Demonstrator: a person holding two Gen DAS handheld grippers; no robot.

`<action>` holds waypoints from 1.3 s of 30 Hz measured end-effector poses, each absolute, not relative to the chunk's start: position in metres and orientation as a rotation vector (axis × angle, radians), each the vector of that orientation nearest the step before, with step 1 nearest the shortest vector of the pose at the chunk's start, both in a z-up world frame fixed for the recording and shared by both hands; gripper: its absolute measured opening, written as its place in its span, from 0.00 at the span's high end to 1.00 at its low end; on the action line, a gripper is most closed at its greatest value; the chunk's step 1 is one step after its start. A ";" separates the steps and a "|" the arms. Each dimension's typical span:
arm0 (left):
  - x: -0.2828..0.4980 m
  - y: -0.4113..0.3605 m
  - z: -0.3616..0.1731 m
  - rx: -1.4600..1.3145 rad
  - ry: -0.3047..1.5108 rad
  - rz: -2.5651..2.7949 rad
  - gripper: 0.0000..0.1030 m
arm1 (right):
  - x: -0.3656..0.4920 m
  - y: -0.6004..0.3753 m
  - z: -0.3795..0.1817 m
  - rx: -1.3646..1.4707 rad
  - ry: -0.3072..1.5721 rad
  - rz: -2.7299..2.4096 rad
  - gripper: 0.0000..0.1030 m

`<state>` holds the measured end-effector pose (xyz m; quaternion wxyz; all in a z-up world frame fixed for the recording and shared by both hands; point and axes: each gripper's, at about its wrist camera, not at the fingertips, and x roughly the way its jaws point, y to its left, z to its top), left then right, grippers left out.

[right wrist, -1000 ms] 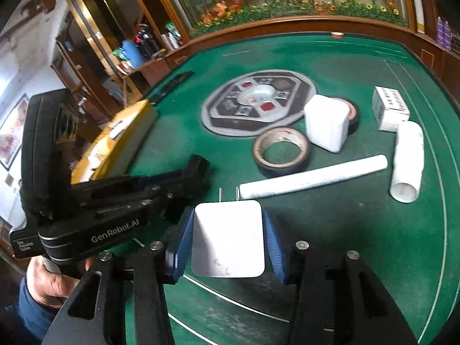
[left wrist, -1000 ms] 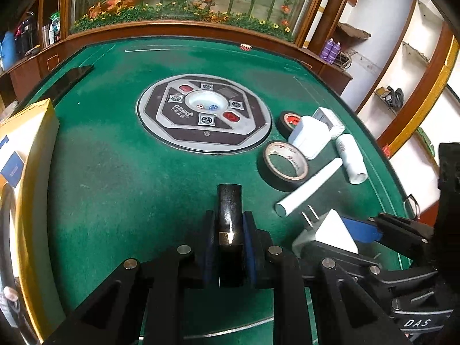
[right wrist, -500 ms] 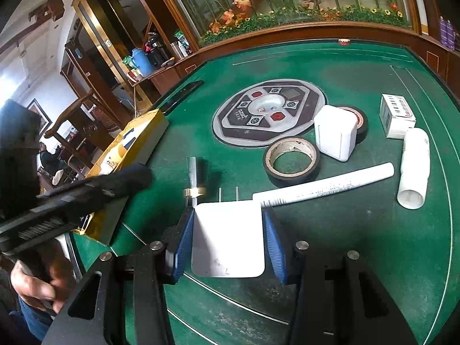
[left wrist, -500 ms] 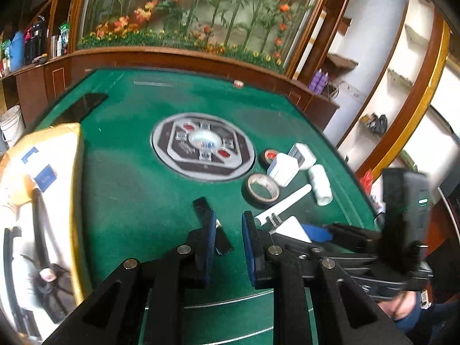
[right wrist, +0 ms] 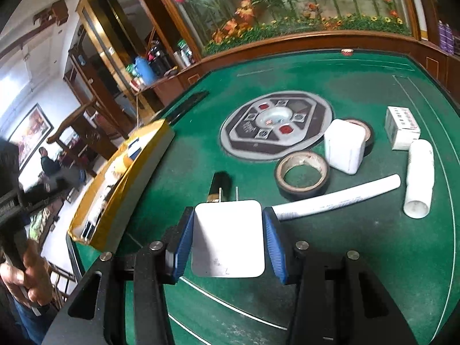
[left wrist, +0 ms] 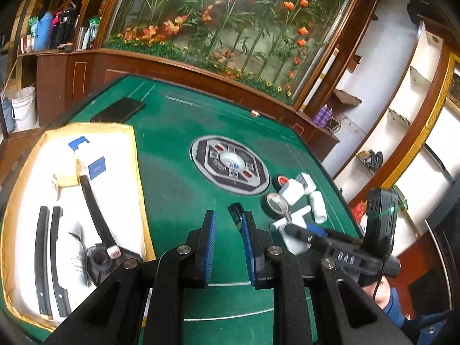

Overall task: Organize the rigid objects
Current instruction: 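Carry the marker into the tray with the left tool while the right drops the adapter there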

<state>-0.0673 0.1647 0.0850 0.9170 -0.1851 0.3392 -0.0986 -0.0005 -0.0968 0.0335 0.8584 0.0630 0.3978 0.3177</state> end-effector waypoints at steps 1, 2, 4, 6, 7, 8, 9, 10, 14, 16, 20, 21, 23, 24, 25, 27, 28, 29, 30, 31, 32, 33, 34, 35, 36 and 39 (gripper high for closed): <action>-0.066 0.161 0.082 -0.375 0.711 -0.210 0.82 | 0.001 -0.099 0.033 0.139 0.837 0.656 0.55; -0.063 0.155 0.078 -0.366 0.725 -0.221 0.82 | 0.003 -0.101 0.031 0.147 0.843 0.646 0.55; -0.064 0.150 0.074 -0.359 0.729 -0.228 0.82 | 0.007 -0.104 0.027 0.168 0.859 0.639 0.55; -0.059 0.146 0.070 -0.360 0.748 -0.237 0.82 | 0.008 -0.105 0.026 0.176 0.865 0.643 0.55; -0.051 0.143 0.065 -0.372 0.770 -0.251 0.80 | 0.008 -0.105 0.026 0.171 0.862 0.640 0.55; -0.044 0.140 0.061 -0.389 0.798 -0.269 0.76 | 0.008 -0.106 0.026 0.167 0.857 0.637 0.55; -0.036 0.136 0.055 -0.412 0.825 -0.284 0.65 | 0.009 -0.106 0.026 0.165 0.854 0.636 0.55; -0.026 0.131 0.048 -0.433 0.850 -0.293 0.53 | 0.009 -0.107 0.026 0.163 0.852 0.633 0.55; 0.006 0.106 0.023 -0.461 0.958 -0.311 0.45 | 0.011 -0.117 0.024 0.196 0.856 0.604 0.56; 0.016 0.095 0.020 -0.434 0.968 -0.304 0.42 | 0.012 -0.124 0.026 0.199 0.837 0.568 0.56; 0.038 0.074 0.011 -0.328 0.989 -0.229 0.50 | 0.014 -0.127 0.027 0.234 0.844 0.577 0.56; 0.041 0.074 0.007 -0.308 1.000 -0.212 0.69 | 0.014 -0.127 0.027 0.240 0.849 0.586 0.56; 0.039 0.073 0.007 -0.258 0.980 -0.191 0.81 | 0.013 -0.127 0.027 0.244 0.853 0.598 0.56; 0.036 0.074 0.007 -0.266 0.973 -0.206 0.81 | 0.013 -0.127 0.027 0.244 0.852 0.599 0.56; 0.033 0.077 0.007 -0.267 0.967 -0.203 0.81 | 0.013 -0.127 0.028 0.247 0.851 0.601 0.56; 0.027 0.082 0.009 -0.275 0.954 -0.204 0.81 | 0.012 -0.127 0.029 0.251 0.848 0.605 0.56; 0.021 0.086 0.011 -0.298 0.942 -0.228 0.81 | 0.011 -0.127 0.029 0.251 0.848 0.607 0.56; 0.018 0.089 0.013 -0.310 0.932 -0.234 0.81 | 0.011 -0.126 0.029 0.251 0.848 0.612 0.56; 0.016 0.091 0.015 -0.315 0.923 -0.234 0.81 | 0.011 -0.125 0.030 0.251 0.848 0.615 0.56; 0.008 0.095 0.020 -0.318 0.909 -0.235 0.81 | 0.011 -0.124 0.030 0.250 0.847 0.617 0.56; 0.002 0.099 0.025 -0.327 0.895 -0.237 0.81 | 0.011 -0.124 0.030 0.249 0.844 0.618 0.56; -0.003 0.103 0.030 -0.338 0.880 -0.239 0.81 | 0.010 -0.124 0.031 0.248 0.839 0.619 0.56; -0.007 0.106 0.034 -0.345 0.866 -0.240 0.81 | 0.009 -0.123 0.032 0.246 0.834 0.619 0.55; -0.015 0.113 0.042 -0.354 0.844 -0.238 0.81 | 0.009 -0.123 0.032 0.243 0.826 0.619 0.56; -0.023 0.121 0.050 -0.365 0.818 -0.231 0.81 | 0.008 -0.121 0.033 0.237 0.820 0.620 0.55; -0.042 0.142 0.068 -0.377 0.763 -0.211 0.81 | 0.005 -0.113 0.036 0.216 0.802 0.634 0.55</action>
